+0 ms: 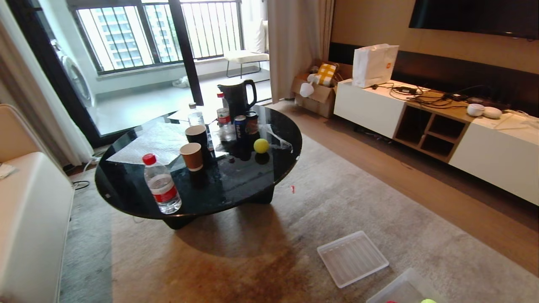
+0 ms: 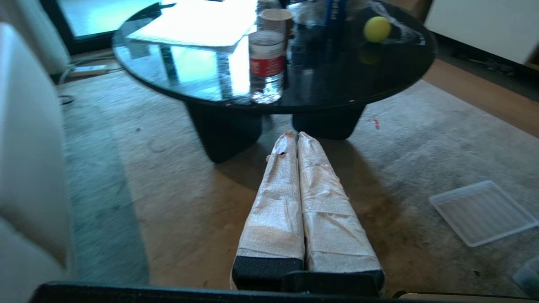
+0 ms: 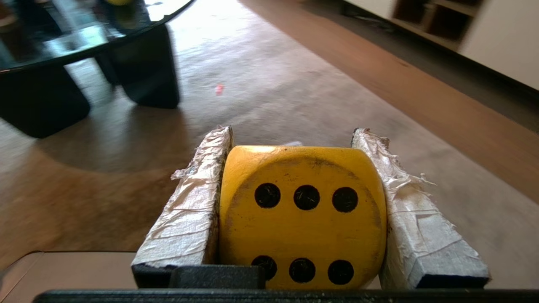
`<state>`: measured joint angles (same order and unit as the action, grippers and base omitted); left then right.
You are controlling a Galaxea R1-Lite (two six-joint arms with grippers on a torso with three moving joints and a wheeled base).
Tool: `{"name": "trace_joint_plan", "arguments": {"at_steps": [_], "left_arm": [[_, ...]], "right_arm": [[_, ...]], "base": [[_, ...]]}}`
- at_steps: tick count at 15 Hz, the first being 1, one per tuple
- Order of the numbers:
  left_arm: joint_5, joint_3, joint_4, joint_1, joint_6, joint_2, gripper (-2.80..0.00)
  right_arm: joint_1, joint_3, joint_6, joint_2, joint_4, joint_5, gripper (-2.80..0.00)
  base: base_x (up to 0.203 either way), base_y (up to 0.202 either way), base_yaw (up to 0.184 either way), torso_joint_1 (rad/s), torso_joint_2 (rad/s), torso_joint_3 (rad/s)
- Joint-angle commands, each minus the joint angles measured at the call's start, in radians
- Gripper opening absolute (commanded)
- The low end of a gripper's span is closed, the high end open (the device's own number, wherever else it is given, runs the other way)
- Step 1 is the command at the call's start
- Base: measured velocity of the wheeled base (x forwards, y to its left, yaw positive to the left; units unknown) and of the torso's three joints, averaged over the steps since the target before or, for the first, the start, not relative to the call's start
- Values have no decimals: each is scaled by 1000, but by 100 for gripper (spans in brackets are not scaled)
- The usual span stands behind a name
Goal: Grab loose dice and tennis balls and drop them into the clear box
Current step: Put the toys in the box
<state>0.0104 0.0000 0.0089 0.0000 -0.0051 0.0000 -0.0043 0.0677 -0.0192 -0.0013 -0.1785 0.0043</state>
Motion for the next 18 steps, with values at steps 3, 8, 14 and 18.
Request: {"name": "trace_joint_plan", "arguments": {"at_steps": [3, 8, 14, 18], "left_arm": [[0, 2, 0, 0, -1, 0, -280], [0, 2, 0, 0, -1, 0, -280], [0, 2, 0, 0, -3, 0, -280], [0, 1, 0, 0, -3, 0, -280]], "right_arm": [[1, 0, -1, 1, -1, 0, -280], [0, 0, -2, 0, -1, 0, -280], [0, 0, -2, 0, -1, 0, -280], [0, 0, -2, 0, -1, 0, -280]], "base": [[2, 12, -162, 4, 4, 8], [-1, 10, -149, 2, 1, -24], [0, 0, -12, 2, 1, -184], [0, 0, 0, 3, 3, -198]]}}
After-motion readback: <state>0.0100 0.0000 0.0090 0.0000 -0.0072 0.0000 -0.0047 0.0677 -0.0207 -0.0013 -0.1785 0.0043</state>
